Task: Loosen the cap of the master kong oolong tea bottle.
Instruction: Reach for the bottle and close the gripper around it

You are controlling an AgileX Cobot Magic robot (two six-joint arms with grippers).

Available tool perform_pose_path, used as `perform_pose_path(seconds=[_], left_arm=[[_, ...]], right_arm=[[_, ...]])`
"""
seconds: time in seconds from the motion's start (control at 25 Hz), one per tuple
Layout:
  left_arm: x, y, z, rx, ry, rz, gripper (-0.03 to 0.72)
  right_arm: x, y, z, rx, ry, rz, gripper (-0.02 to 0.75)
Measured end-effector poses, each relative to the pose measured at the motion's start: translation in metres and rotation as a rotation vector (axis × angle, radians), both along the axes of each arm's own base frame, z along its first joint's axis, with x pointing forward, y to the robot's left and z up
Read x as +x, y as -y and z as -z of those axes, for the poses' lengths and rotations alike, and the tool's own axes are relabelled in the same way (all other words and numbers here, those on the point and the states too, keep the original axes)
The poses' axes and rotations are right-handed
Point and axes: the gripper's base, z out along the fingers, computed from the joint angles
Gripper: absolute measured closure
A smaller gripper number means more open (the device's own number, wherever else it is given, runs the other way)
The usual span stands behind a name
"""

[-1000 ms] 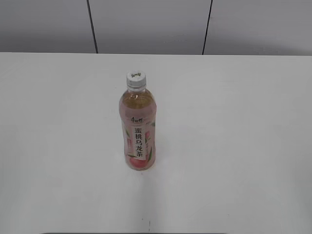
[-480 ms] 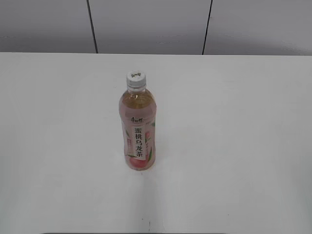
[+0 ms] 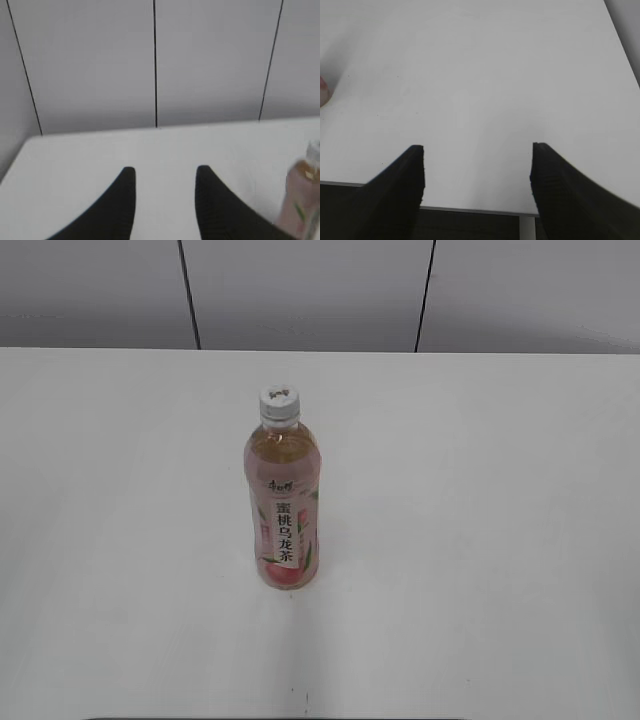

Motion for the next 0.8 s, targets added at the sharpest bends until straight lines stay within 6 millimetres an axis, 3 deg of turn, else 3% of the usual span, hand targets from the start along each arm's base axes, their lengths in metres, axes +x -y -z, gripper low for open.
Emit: perform_pose_path(seconds=[0.12,0.32,0.48,0.64,0.8], left_arm=[[0.021,-0.001,-0.010,-0.021,0.081,-0.013,0.443],[0.079,0.000,-0.004,-0.101,-0.070,-0.007,0.443],[0.122,-0.004,-0.002,-0.135,-0.077,-0.042,0.443],[0.163,-0.008,0.007,-0.138,-0.085,-0.085,0.443],[0.202,-0.012,0.031,-0.119,-0.134,-0.121,0.443]], right_arm=[[0.000,0.000,0.000,0.000,0.000,0.000,0.236],[0.000,0.000,0.000,0.000,0.000,0.000,0.236],[0.000,0.000,0.000,0.000,0.000,0.000,0.236],[0.000,0.000,0.000,0.000,0.000,0.000,0.236],[0.000,0.000,0.000,0.000,0.000,0.000,0.236]])
